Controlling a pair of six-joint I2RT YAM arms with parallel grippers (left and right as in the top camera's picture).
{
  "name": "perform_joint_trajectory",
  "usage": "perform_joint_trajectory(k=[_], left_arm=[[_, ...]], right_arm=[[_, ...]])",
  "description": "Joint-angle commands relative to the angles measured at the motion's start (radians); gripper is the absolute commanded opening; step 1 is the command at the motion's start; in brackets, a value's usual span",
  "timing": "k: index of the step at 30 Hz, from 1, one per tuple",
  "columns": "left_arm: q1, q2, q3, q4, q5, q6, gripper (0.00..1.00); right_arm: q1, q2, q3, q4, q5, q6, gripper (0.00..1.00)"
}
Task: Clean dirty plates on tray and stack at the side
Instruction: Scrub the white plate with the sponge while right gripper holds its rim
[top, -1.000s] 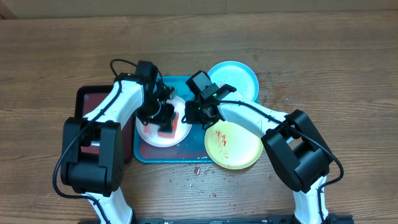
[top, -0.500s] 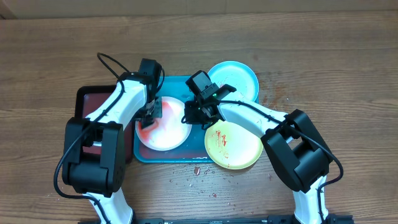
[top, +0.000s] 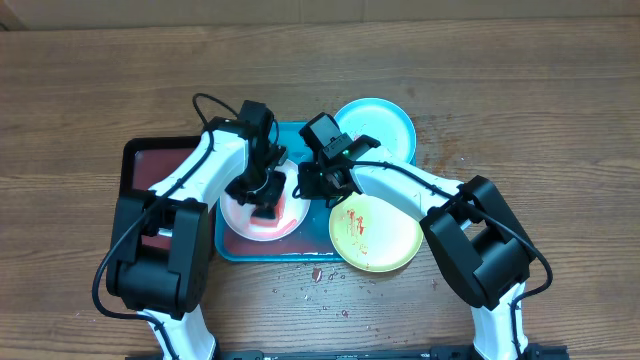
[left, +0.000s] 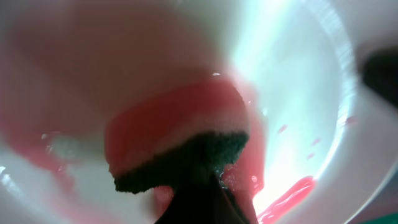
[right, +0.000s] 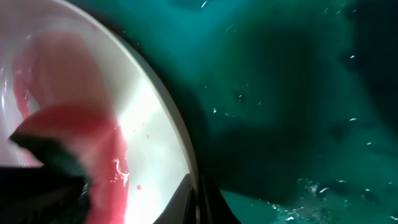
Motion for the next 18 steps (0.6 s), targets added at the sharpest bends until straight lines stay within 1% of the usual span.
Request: perform_joint_trajectory(k=[1, 3, 5, 7, 8, 11, 12, 15, 18], left_arm=[[-0.021, 0.018, -0.009, 0.126, 0.093, -0.015, 0.04], [-0.022, 0.018, -0.009, 0.196, 0.069, -0.068, 0.04], [-0.021, 0.018, -0.008, 0.26, -0.034, -0.155, 0.04], [-0.021, 0.018, -0.008, 0.288, -0.199, -0.248, 0.04], [-0.021, 0.018, -0.008, 0.288, -0.327, -0.312, 0.04], [-0.02, 0.018, -0.008, 0.226, -0.591, -0.48, 0.04], [-0.019, 0.018, -0.008, 0.199, -0.634, -0.523, 0.04], [-0.006, 0.019, -0.009, 0.12, -0.653, -0.569, 0.04], [0.01, 0.019, -0.009, 0.068, -0.581, -0.549, 0.04]], right_arm=[[-0.002, 0.008, -0.01, 0.005, 0.002, 0.009, 0.04], [-0.002, 0.008, -0.01, 0.005, 0.002, 0.008, 0.04], [-0.002, 0.008, -0.01, 0.005, 0.002, 0.008, 0.04], [-0.002, 0.008, -0.01, 0.004, 0.002, 0.008, 0.04], [-0.002, 0.008, -0.01, 0.004, 0.002, 0.008, 0.04], [-0.002, 0.008, -0.01, -0.004, 0.002, 0.01, 0.04], [-0.003, 0.008, -0.01, -0.011, 0.003, 0.019, 0.04], [-0.02, 0.008, -0.012, -0.038, 0.005, 0.089, 0.04], [-0.037, 0.008, -0.021, -0.045, -0.007, 0.091, 0.04]])
